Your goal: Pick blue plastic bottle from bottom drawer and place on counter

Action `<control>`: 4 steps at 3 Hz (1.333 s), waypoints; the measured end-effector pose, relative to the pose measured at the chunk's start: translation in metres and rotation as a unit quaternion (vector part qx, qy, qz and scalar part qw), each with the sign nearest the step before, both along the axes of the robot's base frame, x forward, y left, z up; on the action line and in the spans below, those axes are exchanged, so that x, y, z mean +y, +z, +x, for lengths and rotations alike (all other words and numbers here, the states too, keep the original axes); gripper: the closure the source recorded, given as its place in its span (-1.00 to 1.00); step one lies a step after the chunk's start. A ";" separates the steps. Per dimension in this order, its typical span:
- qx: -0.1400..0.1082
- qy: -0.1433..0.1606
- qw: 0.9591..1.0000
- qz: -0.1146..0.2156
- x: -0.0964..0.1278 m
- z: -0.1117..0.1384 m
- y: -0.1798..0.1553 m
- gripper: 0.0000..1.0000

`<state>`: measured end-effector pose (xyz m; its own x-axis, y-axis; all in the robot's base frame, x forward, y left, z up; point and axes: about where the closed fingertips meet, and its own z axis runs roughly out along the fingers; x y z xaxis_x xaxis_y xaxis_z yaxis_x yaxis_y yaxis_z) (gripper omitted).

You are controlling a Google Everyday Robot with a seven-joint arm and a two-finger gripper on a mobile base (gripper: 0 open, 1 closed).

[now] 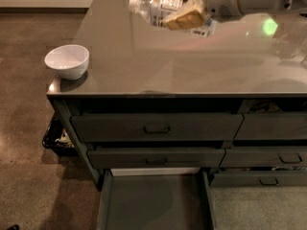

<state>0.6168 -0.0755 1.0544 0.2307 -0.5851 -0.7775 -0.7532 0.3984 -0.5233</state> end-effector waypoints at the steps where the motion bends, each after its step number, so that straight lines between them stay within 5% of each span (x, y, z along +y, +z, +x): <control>1: 0.038 0.008 0.999 0.016 0.014 0.012 -0.051 1.00; 2: 0.070 0.012 0.997 0.017 0.023 0.021 -0.093 1.00; 4: 0.094 0.014 0.995 -0.016 0.038 0.055 -0.130 1.00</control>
Offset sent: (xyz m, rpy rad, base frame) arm 0.0321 0.0289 -0.1436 0.0370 0.2173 0.0265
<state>0.6715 -0.0375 0.9248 0.0998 -0.6064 -0.7889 -0.8490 0.3615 -0.3853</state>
